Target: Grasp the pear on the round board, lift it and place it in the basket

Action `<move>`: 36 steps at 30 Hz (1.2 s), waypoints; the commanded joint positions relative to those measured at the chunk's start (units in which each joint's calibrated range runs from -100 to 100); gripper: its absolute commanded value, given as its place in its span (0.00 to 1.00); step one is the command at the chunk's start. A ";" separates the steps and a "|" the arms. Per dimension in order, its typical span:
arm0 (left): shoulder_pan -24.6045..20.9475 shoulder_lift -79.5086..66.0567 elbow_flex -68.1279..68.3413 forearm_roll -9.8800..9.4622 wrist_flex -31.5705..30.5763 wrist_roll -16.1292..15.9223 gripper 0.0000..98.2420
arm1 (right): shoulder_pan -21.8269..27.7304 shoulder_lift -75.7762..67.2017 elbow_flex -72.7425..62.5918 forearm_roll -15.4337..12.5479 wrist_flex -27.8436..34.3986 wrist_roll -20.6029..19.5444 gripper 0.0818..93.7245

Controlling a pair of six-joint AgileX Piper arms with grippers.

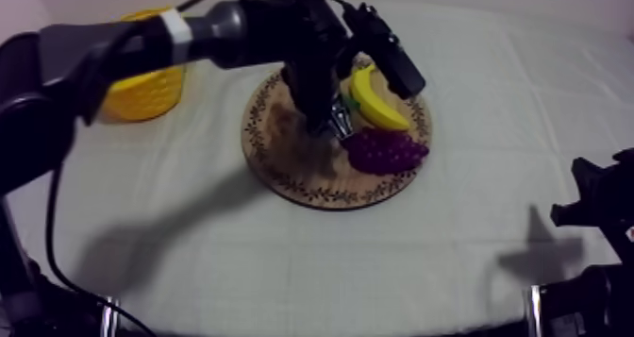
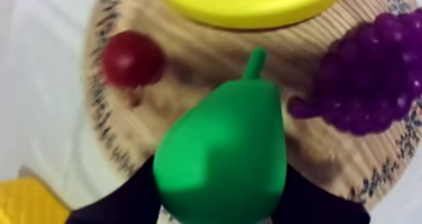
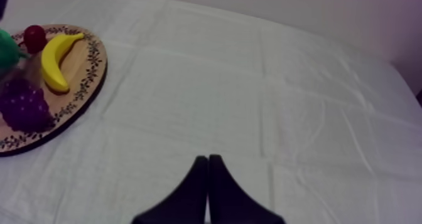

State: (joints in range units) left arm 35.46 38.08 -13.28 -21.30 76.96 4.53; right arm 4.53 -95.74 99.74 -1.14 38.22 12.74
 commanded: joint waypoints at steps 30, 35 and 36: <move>-22.24 -40.41 24.40 -4.74 -5.90 3.20 0.42 | -0.01 -0.02 0.04 0.00 0.01 -0.02 0.00; -24.94 -34.87 23.14 -3.95 -10.05 2.90 0.42 | -0.01 -0.02 0.04 0.00 0.01 -0.02 0.00; -25.40 -33.57 22.63 -3.65 -10.81 2.87 0.42 | -0.01 -0.02 0.04 0.00 0.01 -0.02 0.00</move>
State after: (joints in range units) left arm 10.76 2.50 9.67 -25.26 66.97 7.44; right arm 4.53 -95.74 99.74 -1.14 38.22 12.74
